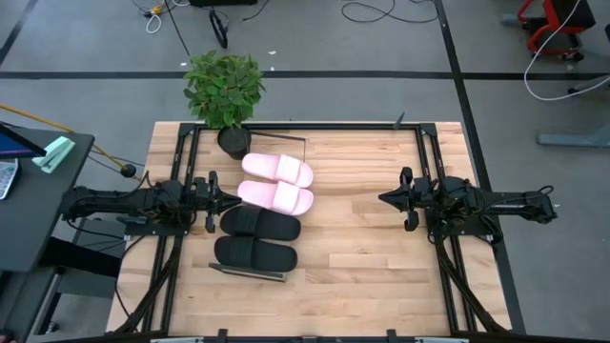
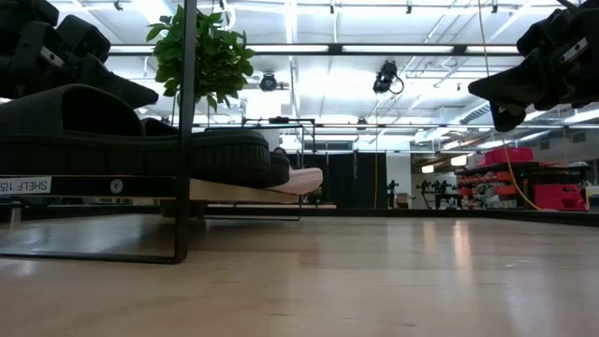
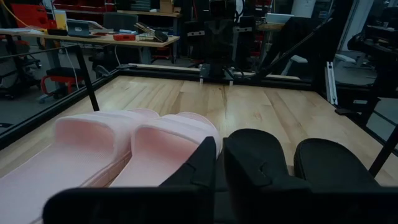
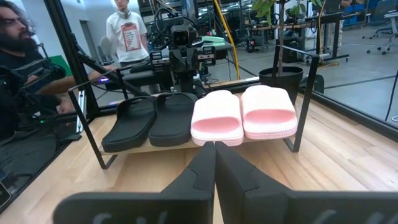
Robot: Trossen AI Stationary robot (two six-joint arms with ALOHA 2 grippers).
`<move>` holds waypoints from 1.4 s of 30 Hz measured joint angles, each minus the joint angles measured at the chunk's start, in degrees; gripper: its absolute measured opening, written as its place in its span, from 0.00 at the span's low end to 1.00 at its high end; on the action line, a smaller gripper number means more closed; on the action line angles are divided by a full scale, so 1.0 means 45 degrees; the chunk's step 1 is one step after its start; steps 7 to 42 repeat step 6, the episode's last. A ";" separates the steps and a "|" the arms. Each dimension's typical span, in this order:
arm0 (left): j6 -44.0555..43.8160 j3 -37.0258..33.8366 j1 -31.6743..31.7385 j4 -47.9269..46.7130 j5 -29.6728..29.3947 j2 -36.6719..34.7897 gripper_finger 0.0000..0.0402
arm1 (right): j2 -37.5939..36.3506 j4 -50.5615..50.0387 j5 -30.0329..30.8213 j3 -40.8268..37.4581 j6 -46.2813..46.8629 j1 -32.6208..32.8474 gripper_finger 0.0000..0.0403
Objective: Pick and place slides into the shelf
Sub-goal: Return to Home Position
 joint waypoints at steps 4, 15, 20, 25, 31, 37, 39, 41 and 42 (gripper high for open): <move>0.0000 0.0000 0.0000 0.0000 0.0000 -0.0005 0.07 | 0.0000 0.0000 0.0000 0.0000 0.0000 -0.0005 0.03; -0.0005 0.0000 0.0002 0.0000 0.0001 0.0000 0.06 | 0.0000 0.0000 0.0000 0.0000 0.0000 -0.0001 0.03; -0.0005 0.0000 0.0002 0.0000 0.0001 0.0000 0.06 | 0.0000 0.0000 0.0000 0.0000 0.0000 -0.0001 0.03; -0.0005 0.0000 0.0002 0.0000 0.0001 0.0000 0.06 | 0.0000 0.0000 0.0000 0.0000 0.0000 -0.0001 0.03; -0.0005 0.0000 0.0002 0.0000 0.0001 0.0000 0.06 | 0.0000 0.0000 0.0000 0.0000 0.0000 -0.0001 0.03; -0.0005 0.0000 0.0002 0.0000 0.0001 0.0000 0.06 | 0.0000 0.0000 0.0000 0.0000 0.0000 -0.0001 0.03; -0.0005 0.0000 0.0002 0.0000 0.0001 0.0000 0.06 | 0.0000 0.0000 0.0000 0.0000 0.0000 -0.0001 0.03; -0.0005 0.0000 0.0002 0.0000 0.0001 0.0000 0.06 | 0.0000 0.0000 0.0000 0.0000 0.0000 -0.0001 0.03; -0.0005 0.0000 0.0002 0.0000 0.0001 0.0000 0.06 | 0.0000 0.0000 0.0000 0.0000 0.0000 -0.0001 0.03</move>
